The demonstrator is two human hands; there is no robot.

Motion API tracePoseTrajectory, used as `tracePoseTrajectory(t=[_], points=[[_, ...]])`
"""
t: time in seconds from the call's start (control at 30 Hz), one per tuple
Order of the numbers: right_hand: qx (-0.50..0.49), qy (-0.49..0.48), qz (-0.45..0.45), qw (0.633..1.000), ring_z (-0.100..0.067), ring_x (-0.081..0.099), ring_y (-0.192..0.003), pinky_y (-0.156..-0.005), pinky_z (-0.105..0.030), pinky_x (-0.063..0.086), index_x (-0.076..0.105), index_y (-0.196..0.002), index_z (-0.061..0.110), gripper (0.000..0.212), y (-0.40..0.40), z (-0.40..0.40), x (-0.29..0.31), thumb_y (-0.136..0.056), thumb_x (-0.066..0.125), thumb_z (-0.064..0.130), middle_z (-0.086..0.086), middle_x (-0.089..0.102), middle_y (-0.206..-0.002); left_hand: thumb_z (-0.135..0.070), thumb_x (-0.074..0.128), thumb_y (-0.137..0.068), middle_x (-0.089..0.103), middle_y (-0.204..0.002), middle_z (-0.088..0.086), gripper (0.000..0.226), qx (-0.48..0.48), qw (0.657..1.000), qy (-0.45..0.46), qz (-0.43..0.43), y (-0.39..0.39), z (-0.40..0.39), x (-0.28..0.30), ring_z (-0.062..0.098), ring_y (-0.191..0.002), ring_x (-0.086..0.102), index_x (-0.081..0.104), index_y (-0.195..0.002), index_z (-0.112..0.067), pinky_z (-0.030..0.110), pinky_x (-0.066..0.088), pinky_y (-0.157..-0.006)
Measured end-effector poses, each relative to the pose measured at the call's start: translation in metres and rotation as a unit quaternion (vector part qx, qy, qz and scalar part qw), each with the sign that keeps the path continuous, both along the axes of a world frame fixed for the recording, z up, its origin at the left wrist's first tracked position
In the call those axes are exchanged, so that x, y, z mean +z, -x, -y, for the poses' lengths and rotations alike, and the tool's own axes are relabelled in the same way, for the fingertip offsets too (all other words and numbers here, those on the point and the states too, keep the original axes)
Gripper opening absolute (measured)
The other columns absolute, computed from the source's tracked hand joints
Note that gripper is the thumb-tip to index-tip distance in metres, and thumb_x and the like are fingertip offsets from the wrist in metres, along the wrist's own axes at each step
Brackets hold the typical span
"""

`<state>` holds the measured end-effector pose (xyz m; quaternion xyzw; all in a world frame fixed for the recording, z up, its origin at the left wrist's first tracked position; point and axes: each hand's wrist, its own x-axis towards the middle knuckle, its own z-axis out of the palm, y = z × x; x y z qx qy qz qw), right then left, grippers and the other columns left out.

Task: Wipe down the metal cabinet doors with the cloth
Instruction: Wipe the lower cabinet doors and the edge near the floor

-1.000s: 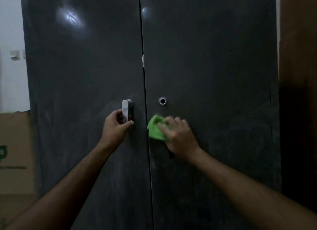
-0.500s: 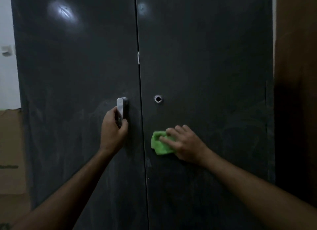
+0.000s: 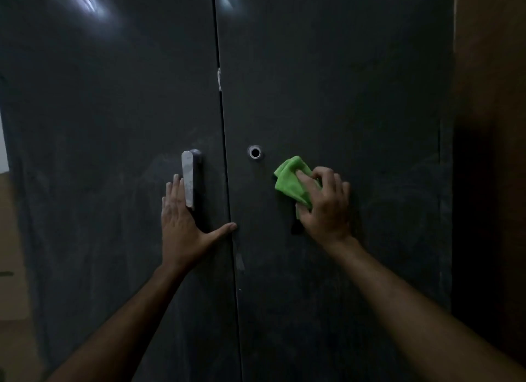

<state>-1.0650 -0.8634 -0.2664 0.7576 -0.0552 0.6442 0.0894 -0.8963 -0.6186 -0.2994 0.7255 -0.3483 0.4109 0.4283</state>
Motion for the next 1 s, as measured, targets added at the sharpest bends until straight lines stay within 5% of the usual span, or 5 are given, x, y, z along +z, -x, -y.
tracePoseTrajectory(t=[0.2, 0.37, 0.57, 0.73, 1.0], points=[[-0.007, 0.298, -0.176, 0.938, -0.034, 0.062, -0.083, -0.069, -0.041, 0.048, 0.071, -0.125, 0.016, 0.059, 0.009, 0.002, -0.026, -0.068, 0.078, 0.023, -0.018, 0.067, -0.116, -0.090, 0.070, -0.062, -0.005, -0.177, -0.006, 0.146, 0.013, 1.000, -0.003, 0.019, -0.004, 0.001, -0.003, 0.011, -0.162, -0.011, -0.007, -0.168, -0.026, 0.039, 0.000, -0.132], [-0.031, -0.079, 0.055, 0.995, -0.037, 0.058, -0.098, -0.079, -0.046, 0.047, 0.063, -0.132, 0.017, 0.065, 0.015, 0.014, 0.006, -0.068, 0.077, 0.014, -0.015, 0.058, -0.118, -0.091, 0.070, -0.063, -0.010, -0.176, -0.012, 0.145, 0.015, 1.000, -0.003, 0.022, -0.009, 0.003, -0.004, 0.011, -0.162, -0.013, -0.010, -0.167, -0.031, 0.032, -0.006, -0.131], [-0.032, 0.292, -0.194, 0.936, -0.036, 0.065, -0.082, -0.070, -0.043, 0.050, 0.071, -0.125, 0.014, 0.058, 0.033, 0.025, -0.032, -0.068, 0.078, 0.021, -0.021, 0.068, -0.117, -0.090, 0.072, -0.063, -0.012, -0.176, -0.012, 0.146, 0.017, 1.000, -0.012, 0.015, -0.009, 0.002, -0.005, 0.011, -0.162, -0.014, -0.010, -0.168, -0.028, 0.037, -0.004, -0.132], [-0.093, -0.114, 0.072, 0.986, -0.037, 0.059, -0.105, -0.084, -0.048, 0.044, 0.059, -0.134, 0.012, 0.065, 0.041, 0.044, 0.000, -0.072, 0.076, 0.015, -0.018, 0.056, -0.122, -0.091, 0.069, -0.064, -0.012, -0.176, -0.010, 0.145, 0.016, 1.000, -0.017, 0.016, -0.006, 0.001, -0.003, 0.011, -0.161, -0.016, -0.009, -0.168, -0.028, 0.023, -0.014, -0.128], [-0.122, 0.067, -0.055, 0.989, -0.038, 0.065, -0.106, -0.086, -0.045, 0.037, 0.060, -0.133, 0.013, 0.063, 0.078, 0.098, -0.008, -0.071, 0.068, 0.025, -0.020, 0.061, -0.125, -0.091, 0.069, -0.062, -0.012, -0.176, -0.012, 0.145, 0.018, 1.000, -0.017, 0.008, -0.003, 0.000, -0.002, 0.011, -0.161, -0.015, -0.010, -0.168, -0.030, 0.025, -0.012, -0.129]])
